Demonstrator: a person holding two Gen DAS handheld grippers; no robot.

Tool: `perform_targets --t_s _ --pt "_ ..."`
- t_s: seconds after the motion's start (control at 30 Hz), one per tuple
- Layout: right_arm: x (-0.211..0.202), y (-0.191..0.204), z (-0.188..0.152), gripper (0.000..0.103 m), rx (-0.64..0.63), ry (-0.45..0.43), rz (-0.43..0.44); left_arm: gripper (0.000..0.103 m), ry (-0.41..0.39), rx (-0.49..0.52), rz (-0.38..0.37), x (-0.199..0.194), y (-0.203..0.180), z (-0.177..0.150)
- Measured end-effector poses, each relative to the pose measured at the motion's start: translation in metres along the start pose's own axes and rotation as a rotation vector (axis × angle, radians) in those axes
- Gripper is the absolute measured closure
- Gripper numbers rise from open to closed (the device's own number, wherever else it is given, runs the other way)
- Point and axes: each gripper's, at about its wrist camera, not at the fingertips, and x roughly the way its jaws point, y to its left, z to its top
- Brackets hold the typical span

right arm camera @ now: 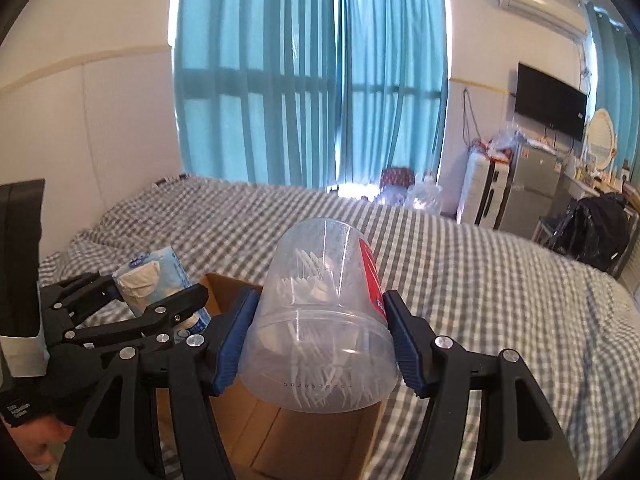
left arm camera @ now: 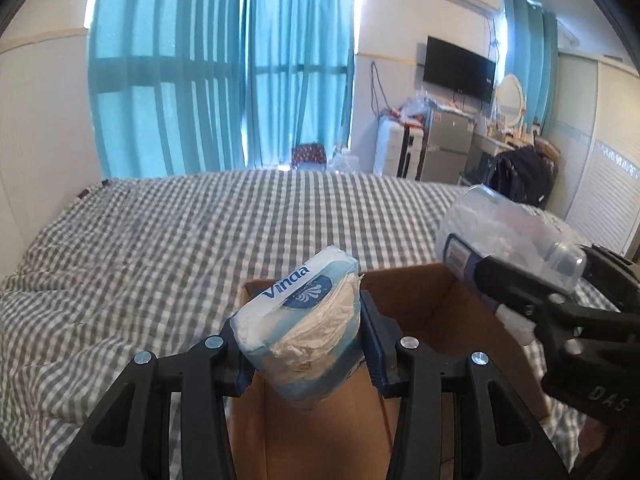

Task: Organize objects
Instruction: 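Lower both held items into the cardboard box and open both tools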

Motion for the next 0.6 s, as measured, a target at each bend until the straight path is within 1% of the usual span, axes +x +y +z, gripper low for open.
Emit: perform_targets --t_s 0.1,0.17,0.23,0.33,0.4,0.43,0.47,0.5,0.57,0.6 --pt "0.02 -0.003 -0.013 0.04 0.003 0.042 -0.002 0.058 0.05 0.002 -0.02 0.019 0.001 -0.01" --pt "0.029 -0.005 -0.021 0.04 0.007 0.063 0.006 0.058 0.076 0.013 -0.014 0.026 0.001 -0.017" --pt "0.034 -0.009 -0.028 0.039 0.015 0.081 0.013 0.058 0.084 0.026 -0.012 0.029 0.001 -0.022" --pt "0.035 -0.014 -0.032 0.039 0.046 0.091 0.024 0.056 0.076 0.032 -0.025 0.025 0.002 -0.023" --pt "0.029 -0.015 -0.031 0.039 0.059 0.066 0.022 0.051 0.071 0.028 -0.015 0.021 0.001 -0.022" --pt "0.024 -0.016 -0.029 0.035 0.064 0.054 0.021 0.046 0.072 0.026 -0.013 0.019 0.001 -0.022" --pt "0.018 -0.017 -0.027 0.031 0.071 0.042 0.021 0.038 0.074 0.02 -0.017 0.016 0.001 -0.022" --pt "0.011 -0.017 -0.023 0.025 0.079 0.026 0.021 0.034 0.078 0.009 -0.02 0.011 0.002 -0.023" --pt "-0.007 -0.019 -0.015 0.022 0.088 -0.006 0.009 0.024 0.076 -0.012 -0.031 0.0 0.004 -0.02" --pt "-0.016 -0.018 -0.012 0.022 0.091 -0.016 0.004 0.022 0.071 -0.02 -0.036 -0.007 0.005 -0.018"
